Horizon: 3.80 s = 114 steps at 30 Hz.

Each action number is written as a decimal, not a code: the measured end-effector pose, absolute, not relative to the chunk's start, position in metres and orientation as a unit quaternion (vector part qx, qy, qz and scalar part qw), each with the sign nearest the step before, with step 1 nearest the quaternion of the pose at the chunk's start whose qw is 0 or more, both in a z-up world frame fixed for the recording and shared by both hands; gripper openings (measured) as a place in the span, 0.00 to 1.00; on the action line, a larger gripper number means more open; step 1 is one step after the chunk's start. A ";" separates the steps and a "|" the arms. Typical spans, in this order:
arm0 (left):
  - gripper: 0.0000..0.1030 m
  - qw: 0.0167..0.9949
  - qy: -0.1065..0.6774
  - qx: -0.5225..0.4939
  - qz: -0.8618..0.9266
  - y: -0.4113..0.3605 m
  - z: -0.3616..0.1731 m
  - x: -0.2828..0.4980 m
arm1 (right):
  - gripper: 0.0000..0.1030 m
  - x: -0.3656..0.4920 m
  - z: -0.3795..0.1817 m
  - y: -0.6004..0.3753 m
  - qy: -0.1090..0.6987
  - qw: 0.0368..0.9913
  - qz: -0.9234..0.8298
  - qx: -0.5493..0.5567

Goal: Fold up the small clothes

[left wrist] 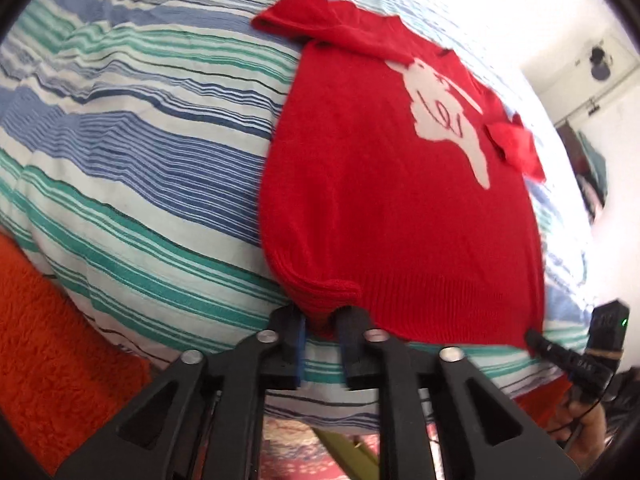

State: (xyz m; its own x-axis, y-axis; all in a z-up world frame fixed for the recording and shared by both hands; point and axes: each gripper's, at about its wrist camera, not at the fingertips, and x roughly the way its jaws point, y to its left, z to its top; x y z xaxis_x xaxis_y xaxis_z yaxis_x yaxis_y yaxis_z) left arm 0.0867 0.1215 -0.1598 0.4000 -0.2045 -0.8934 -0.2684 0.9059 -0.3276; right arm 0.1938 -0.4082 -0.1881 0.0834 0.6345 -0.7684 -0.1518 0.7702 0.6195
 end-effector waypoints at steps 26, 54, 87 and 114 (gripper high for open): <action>0.47 0.793 0.583 -0.153 0.084 0.120 -0.165 0.083 | 0.05 0.192 -0.174 -0.393 0.603 0.742 0.274 0.107; 0.87 0.846 0.462 -0.172 0.202 0.148 -0.138 0.092 | 0.08 0.403 -0.159 -0.301 0.423 0.843 0.262 -0.202; 0.91 0.903 0.420 -0.041 0.078 0.126 -0.053 0.175 | 0.83 0.385 -0.146 -0.645 0.479 0.864 -0.099 0.121; 0.82 0.738 0.443 0.374 -0.345 -0.030 -0.157 0.159 | 0.83 0.284 -0.170 -0.515 0.500 0.855 0.086 0.107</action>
